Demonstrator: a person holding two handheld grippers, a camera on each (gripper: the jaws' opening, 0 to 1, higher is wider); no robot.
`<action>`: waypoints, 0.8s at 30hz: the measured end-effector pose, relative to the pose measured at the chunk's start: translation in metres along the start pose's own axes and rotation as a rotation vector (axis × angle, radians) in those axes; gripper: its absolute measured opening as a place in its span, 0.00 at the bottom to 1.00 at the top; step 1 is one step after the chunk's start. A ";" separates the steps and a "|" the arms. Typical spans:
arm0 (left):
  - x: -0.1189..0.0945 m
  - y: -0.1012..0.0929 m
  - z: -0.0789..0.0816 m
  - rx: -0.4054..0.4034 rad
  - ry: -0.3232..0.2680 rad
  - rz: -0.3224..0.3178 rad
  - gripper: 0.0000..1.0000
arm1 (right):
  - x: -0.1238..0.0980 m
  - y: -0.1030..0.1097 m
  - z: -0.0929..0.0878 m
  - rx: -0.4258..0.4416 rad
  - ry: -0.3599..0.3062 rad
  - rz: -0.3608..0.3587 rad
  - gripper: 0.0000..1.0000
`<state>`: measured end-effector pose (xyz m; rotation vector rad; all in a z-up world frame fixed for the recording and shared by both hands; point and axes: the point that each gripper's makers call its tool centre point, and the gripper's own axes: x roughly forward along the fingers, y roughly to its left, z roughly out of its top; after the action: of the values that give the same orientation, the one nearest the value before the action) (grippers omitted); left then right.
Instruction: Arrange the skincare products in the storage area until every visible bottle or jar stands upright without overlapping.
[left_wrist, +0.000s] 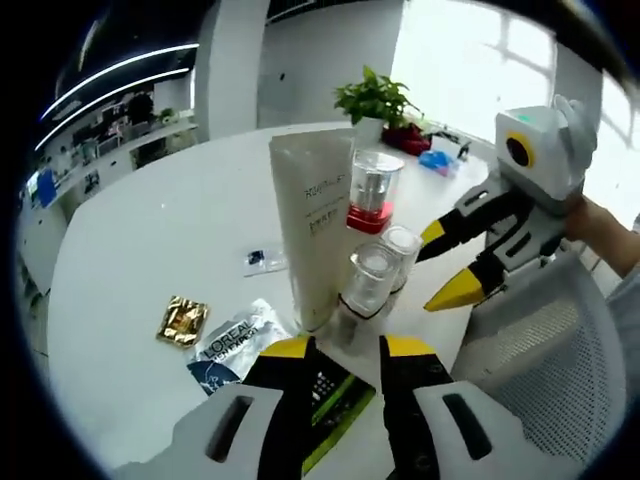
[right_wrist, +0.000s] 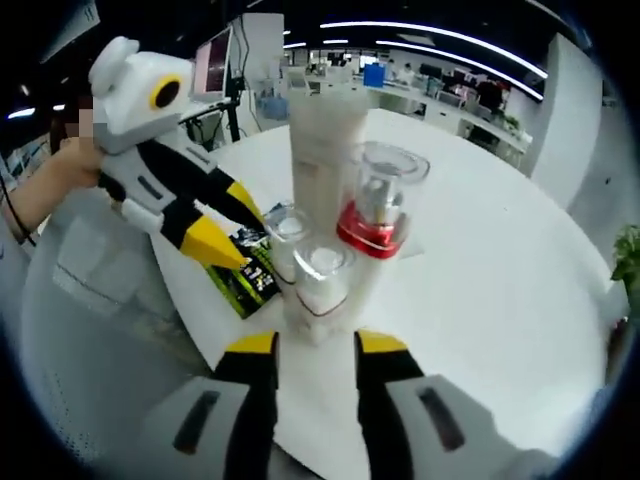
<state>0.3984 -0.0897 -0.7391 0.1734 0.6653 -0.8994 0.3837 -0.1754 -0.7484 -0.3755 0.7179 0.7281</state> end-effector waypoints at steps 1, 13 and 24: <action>-0.003 0.002 0.001 0.002 -0.004 0.007 0.26 | -0.001 0.000 0.001 -0.002 -0.002 -0.006 0.35; -0.043 0.024 0.008 0.024 -0.063 0.077 0.46 | -0.017 0.003 0.027 0.006 -0.065 -0.062 0.52; -0.074 0.034 0.006 0.079 -0.069 0.093 0.65 | -0.030 0.007 0.043 0.023 -0.112 -0.100 0.69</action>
<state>0.3946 -0.0214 -0.6945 0.2409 0.5534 -0.8386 0.3828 -0.1619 -0.6973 -0.3445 0.5977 0.6409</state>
